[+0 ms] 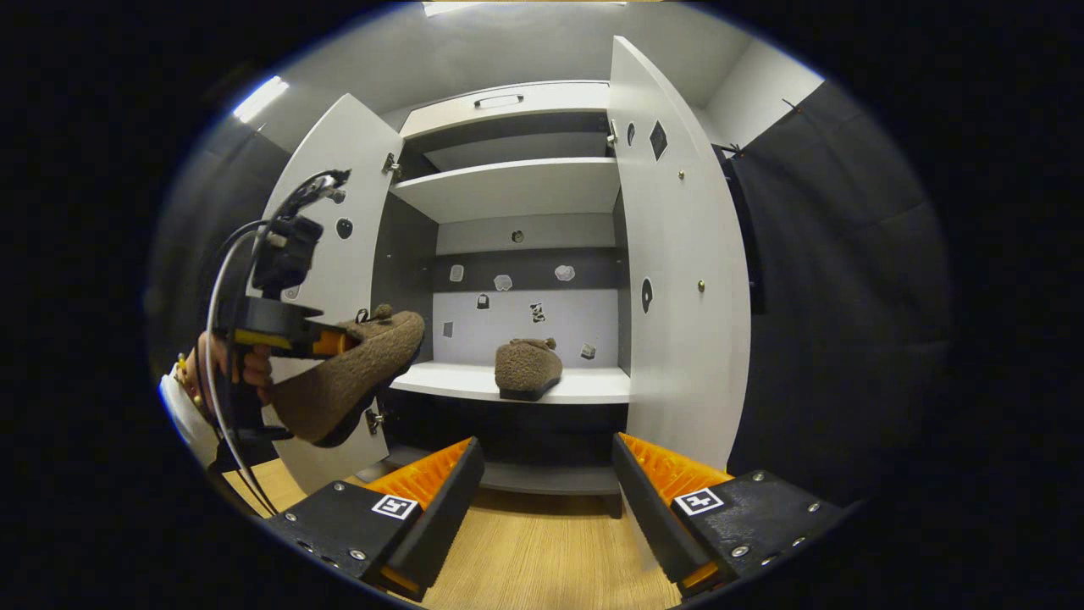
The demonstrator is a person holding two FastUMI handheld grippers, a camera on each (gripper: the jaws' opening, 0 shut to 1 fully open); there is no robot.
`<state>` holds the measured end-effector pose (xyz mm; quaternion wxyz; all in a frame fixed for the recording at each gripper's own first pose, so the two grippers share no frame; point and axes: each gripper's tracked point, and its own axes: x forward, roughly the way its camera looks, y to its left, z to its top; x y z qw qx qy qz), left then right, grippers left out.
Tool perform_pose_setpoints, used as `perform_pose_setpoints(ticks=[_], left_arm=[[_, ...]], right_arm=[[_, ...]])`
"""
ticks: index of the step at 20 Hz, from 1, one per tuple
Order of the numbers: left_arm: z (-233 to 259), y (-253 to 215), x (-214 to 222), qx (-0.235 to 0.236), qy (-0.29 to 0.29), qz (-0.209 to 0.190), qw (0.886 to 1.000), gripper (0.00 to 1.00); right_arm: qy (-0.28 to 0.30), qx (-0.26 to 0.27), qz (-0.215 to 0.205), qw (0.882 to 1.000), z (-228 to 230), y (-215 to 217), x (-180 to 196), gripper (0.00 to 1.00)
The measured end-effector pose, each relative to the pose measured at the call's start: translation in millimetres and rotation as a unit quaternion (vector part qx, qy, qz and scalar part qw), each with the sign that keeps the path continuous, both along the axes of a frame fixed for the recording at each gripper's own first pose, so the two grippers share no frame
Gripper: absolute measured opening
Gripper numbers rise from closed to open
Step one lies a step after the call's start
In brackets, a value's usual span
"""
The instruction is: Grab one shoe with the right hand and put it into the shoe cabinet, grab the other shoe with the left hand and put it into the shoe cabinet; then close the right door with the right hand and the left door with the left hand.
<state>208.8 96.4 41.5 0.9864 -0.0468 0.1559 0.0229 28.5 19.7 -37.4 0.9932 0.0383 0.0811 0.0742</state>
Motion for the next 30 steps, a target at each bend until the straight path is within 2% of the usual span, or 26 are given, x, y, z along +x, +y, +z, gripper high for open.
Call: perform_pose_setpoints(ticks=[4,7,11,14,19,20,21,22,25,26,28,30], left_arm=[[-6,-8,82,-0.023,0.029,-0.011,0.999,0.14],[-32,-16,145,0.01,0.07,-0.022,0.997,0.14],[-65,-36,206,-0.034,0.111,-0.036,0.993,0.14],[-87,-28,230,-0.016,0.133,-0.025,0.991,0.14],[-109,-26,229,-0.011,0.165,-0.025,0.986,0.19],[-112,-25,227,-0.019,0.17,-0.024,0.985,0.24],[-116,-24,224,-0.023,0.177,-0.022,0.984,0.34],[-117,-22,224,-0.029,0.176,-0.02,0.984,0.4],[-115,-20,222,-0.034,0.173,-0.023,0.984,0.54],[-112,-23,222,-0.038,0.167,-0.032,0.985,0.54],[-103,-30,224,-0.041,0.152,-0.053,0.986,0.66],[-97,-29,218,-0.021,0.149,-0.065,0.986,0.82]], right_arm=[[-0.005,-0.007,-0.004,1.0,6,-2,-4,0.94],[0.002,-0.01,-0.008,1.0,4,-3,-7,0.94],[0.01,-0.009,-0.015,1.0,-1,-6,-11,0.94],[0.01,-0.014,-0.022,1.0,-1,-10,-13,0.94],[0.007,-0.013,-0.025,1.0,-1,-11,-11,0.94],[0.007,-0.011,-0.024,1.0,-1,-11,-10,0.94],[0.006,-0.009,-0.022,1.0,0,-9,-9,0.94],[0.006,-0.009,-0.02,1.0,0,-8,-9,0.94],[0.005,-0.01,-0.013,1.0,0,-3,-7,0.94],[0.004,-0.01,-0.01,1.0,0,-1,-7,0.94],[0.002,-0.009,-0.008,1.0,0,0,-5,0.94],[0.002,-0.007,-0.007,1.0,1,0,-6,0.94]])
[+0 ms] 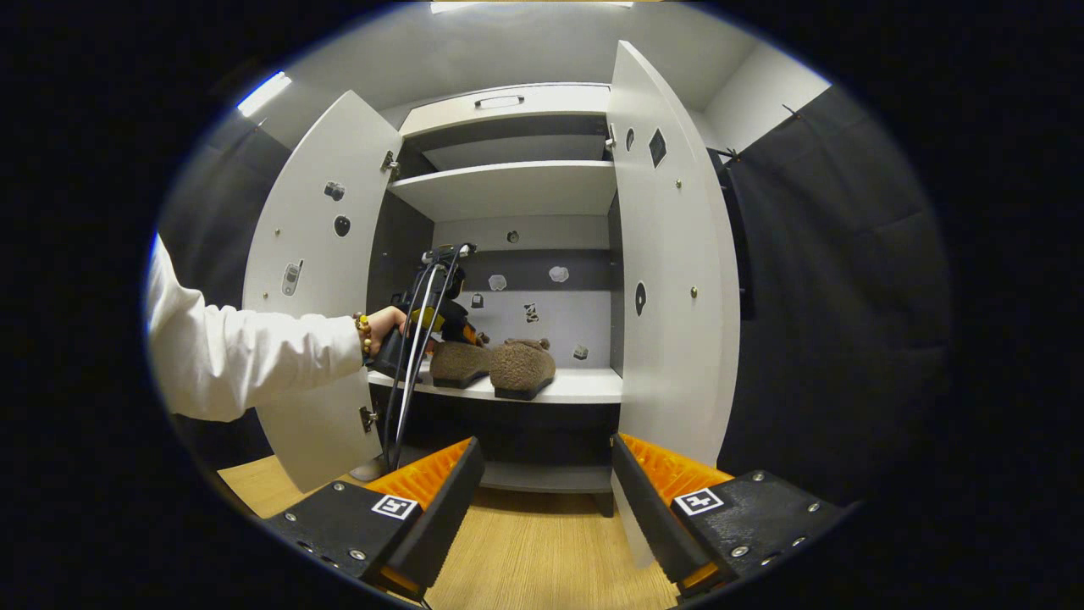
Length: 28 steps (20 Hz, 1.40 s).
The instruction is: Grab one shoe with the right hand and put it into the shoe cabinet, grab the other shoe with the left hand and put it into the shoe cabinet; then close the right door with the right hand and the left door with the left hand.
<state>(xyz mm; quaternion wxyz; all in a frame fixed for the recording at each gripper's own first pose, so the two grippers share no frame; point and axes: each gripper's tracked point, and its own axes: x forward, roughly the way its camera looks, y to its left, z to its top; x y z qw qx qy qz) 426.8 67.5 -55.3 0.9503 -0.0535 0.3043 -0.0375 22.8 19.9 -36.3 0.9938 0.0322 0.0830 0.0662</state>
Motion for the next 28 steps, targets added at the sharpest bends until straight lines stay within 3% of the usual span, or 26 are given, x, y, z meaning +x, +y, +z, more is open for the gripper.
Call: perform_pose_setpoints(ticks=[1,4,9,14,15,18,22,26,27,28], left_arm=[[4,0,-1,0.005,-0.004,-0.003,1.0,0.89],[13,-3,-13,-0.017,-0.007,-0.005,1.0,0.96],[61,-10,-37,-0.064,-0.053,-0.019,0.996,0.96],[139,-16,-85,-0.053,-0.142,-0.034,0.988,0.95],[150,-17,-98,-0.055,-0.156,-0.038,0.986,0.99],[169,-17,-136,-0.046,-0.186,-0.047,0.98,0.96],[176,-11,-188,-0.041,-0.217,-0.039,0.975,0.92],[150,7,-245,-0.015,-0.224,-0.009,0.974,0.92],[142,10,-261,-0.012,-0.221,0.0,0.975,0.99],[133,13,-276,-0.007,-0.22,0.007,0.976,0.96]], right_arm=[[0.0,0.002,0.0,1.0,0,0,0,0.94],[-0.002,0.005,0.002,1.0,2,1,0,0.94],[-0.005,0.004,0.008,1.0,5,6,0,0.94],[-0.009,0.005,0.017,1.0,8,13,-1,0.94],[-0.009,0.006,0.019,1.0,8,14,-1,0.94],[-0.009,0.013,0.025,1.0,10,17,-3,0.94],[-0.011,0.014,0.032,0.999,12,19,-3,0.94],[-0.015,0.022,0.044,0.999,17,22,-6,0.94],[-0.018,0.023,0.046,0.999,17,23,-7,0.94],[-0.019,0.023,0.047,0.998,18,23,-8,0.94]])
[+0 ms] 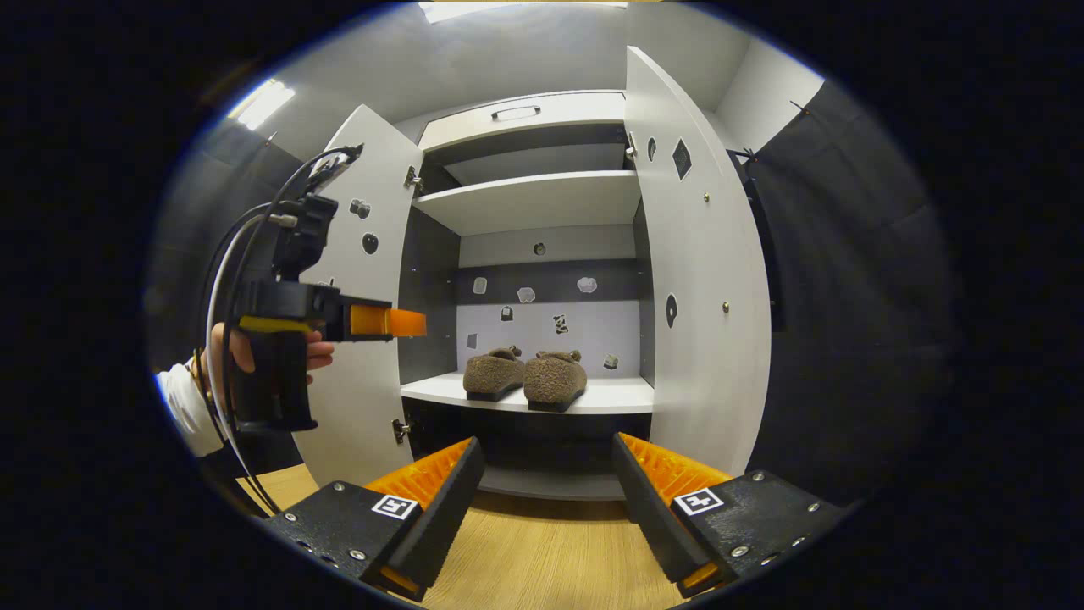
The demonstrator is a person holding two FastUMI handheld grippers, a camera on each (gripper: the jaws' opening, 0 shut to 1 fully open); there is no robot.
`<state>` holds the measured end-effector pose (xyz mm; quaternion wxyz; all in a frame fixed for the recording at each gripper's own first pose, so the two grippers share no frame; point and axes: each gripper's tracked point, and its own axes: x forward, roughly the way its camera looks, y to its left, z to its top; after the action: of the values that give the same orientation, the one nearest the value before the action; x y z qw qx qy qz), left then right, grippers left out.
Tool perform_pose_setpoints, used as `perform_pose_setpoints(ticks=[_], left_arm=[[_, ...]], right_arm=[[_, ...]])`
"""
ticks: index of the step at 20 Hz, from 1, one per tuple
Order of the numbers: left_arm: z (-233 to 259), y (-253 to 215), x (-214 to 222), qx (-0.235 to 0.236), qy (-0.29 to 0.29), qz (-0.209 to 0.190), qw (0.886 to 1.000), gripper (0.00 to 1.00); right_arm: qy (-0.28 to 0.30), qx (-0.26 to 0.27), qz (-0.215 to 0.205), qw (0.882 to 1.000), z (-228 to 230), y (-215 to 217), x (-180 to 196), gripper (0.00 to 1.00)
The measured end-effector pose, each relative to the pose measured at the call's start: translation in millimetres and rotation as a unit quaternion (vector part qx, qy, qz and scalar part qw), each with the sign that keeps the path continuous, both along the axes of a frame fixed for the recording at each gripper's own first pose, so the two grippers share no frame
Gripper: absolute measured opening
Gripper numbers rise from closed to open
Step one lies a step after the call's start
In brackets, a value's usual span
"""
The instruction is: Grab one shoe with the right hand and put it into the shoe cabinet, grab the other shoe with the left hand and put it into the shoe cabinet; then close the right door with the right hand and the left door with the left hand.
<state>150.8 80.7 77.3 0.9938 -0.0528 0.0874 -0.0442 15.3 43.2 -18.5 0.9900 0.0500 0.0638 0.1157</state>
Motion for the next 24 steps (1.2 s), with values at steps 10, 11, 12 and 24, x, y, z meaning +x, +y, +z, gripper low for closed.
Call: perform_pose_setpoints(ticks=[10,11,12,24], left_arm=[[-78,15,-108,0.023,-0.003,0.077,0.997,0.96],[-81,14,-114,0.025,-0.004,0.078,0.997,0.96],[-83,14,-120,0.029,-0.006,0.08,0.996,0.96],[-87,18,-137,0.041,-0.012,0.075,0.996,0.99]], right_arm=[[0.009,0.015,0.0,1.0,18,-14,-20,0.94],[0.009,0.012,-0.003,1.0,26,-26,-22,0.94],[0.009,0.004,-0.014,1.0,34,-42,-23,0.94],[-0.021,-0.052,-0.173,0.983,139,-258,29,0.94]])
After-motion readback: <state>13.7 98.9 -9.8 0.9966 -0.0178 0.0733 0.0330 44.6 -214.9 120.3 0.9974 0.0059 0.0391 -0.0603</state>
